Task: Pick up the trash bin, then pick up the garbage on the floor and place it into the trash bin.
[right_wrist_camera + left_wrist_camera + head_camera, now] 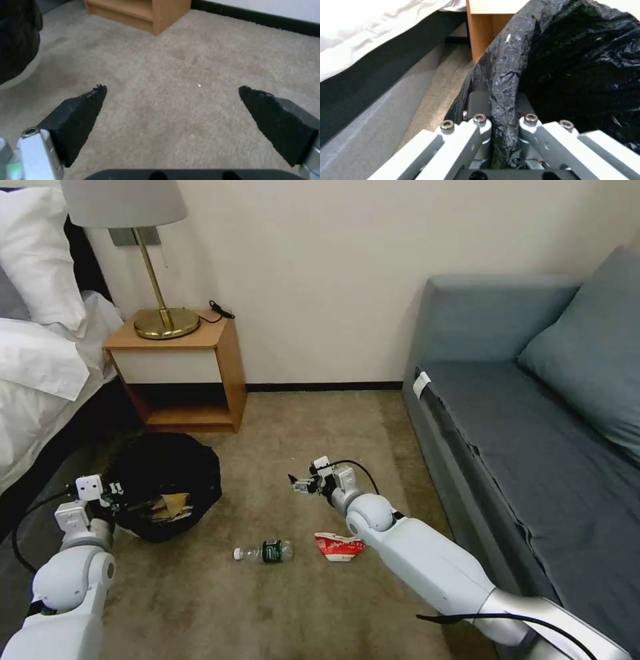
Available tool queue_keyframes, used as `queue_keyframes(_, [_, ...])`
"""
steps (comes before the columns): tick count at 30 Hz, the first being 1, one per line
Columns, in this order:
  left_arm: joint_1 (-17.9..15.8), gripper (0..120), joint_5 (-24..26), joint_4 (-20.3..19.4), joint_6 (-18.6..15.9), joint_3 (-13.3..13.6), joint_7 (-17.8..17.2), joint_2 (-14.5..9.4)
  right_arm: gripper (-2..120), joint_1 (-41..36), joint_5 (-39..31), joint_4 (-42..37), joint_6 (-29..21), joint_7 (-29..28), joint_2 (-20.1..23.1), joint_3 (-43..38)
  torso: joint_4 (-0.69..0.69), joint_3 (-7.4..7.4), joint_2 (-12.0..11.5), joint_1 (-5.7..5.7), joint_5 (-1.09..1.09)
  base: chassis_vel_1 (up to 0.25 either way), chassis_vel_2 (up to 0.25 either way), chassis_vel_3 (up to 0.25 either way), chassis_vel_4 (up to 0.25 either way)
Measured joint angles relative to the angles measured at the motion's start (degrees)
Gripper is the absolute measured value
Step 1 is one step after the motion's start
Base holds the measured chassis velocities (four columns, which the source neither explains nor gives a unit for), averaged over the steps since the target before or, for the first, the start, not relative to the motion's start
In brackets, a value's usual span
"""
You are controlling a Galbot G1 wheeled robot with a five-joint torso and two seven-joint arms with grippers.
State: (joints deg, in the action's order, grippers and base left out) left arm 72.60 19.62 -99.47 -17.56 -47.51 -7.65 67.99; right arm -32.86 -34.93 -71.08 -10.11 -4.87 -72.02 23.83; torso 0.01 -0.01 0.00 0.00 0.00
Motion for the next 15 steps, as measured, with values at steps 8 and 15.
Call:
queue_keyframes(8, [-0.07, 3, -0.16, 0.26, 0.12, 0.36, 0.13, 0.38, 100, 1.14, 1.84, -0.18, 1.14, 4.25, 1.69, 5.78, -0.03, 0.03, 0.00, 0.01, 0.00, -0.147, 0.141, 0.136, -0.145])
queue_keyframes(15, [-0.35, 3, -0.44, -0.13, 0.01, 0.55, 0.19, 0.19, 100, 9.28, 0.16, 1.23, -0.73, 16.70, 2.49, 18.21, 0.00, 0.00, 0.00, 0.00, 0.00, 0.015, -0.015, -0.018, 0.007])
